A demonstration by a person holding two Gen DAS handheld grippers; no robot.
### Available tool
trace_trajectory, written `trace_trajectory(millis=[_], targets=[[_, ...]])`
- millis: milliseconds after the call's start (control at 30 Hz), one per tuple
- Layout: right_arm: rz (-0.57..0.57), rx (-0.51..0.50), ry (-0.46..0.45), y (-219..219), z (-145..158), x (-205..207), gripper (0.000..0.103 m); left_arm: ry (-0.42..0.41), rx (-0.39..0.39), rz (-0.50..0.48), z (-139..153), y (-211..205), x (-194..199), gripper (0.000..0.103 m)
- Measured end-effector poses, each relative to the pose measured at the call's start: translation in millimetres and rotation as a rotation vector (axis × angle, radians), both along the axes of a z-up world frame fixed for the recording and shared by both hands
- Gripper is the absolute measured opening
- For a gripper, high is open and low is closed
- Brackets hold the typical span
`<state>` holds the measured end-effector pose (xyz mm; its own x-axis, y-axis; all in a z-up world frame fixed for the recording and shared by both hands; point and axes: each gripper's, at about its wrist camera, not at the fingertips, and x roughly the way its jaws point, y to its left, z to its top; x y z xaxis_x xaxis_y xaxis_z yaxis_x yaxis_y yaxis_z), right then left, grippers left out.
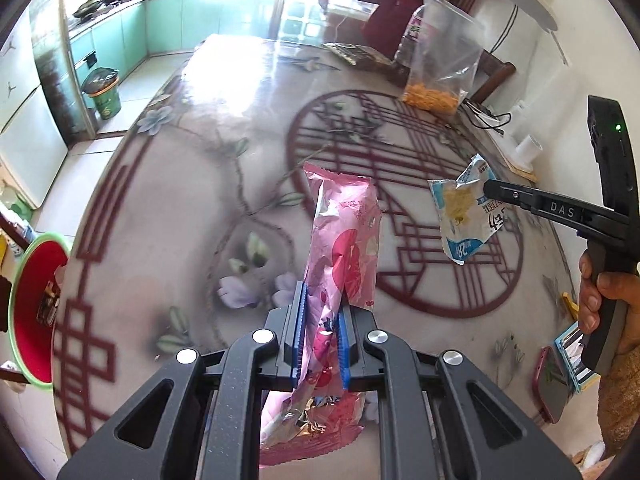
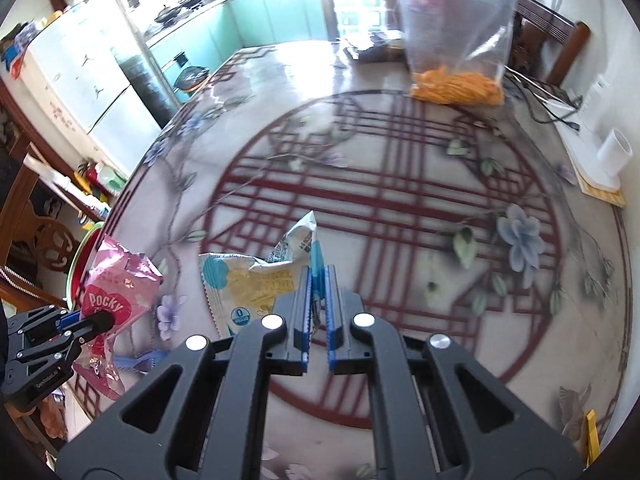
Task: Collect trash
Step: 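Carry Pocky wrapper and snack bag over the red bucket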
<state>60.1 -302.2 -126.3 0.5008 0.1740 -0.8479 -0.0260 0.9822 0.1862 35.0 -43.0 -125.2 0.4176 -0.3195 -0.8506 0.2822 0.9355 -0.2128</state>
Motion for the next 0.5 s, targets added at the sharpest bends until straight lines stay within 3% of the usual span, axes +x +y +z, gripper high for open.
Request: trace_trajectory(millis=[300, 500], targets=[[0.052, -0.031, -0.008, 49.0, 7.4, 3.0, 0.006, -0.012, -0.027, 0.031, 0.7, 36.9, -1.6, 0.011], [0.032, -0.056, -0.008, 78.6, 11.4, 2.2, 0.006, -0.007, -0.049, -0.003, -3.7, 61.9, 4.9, 0.011]])
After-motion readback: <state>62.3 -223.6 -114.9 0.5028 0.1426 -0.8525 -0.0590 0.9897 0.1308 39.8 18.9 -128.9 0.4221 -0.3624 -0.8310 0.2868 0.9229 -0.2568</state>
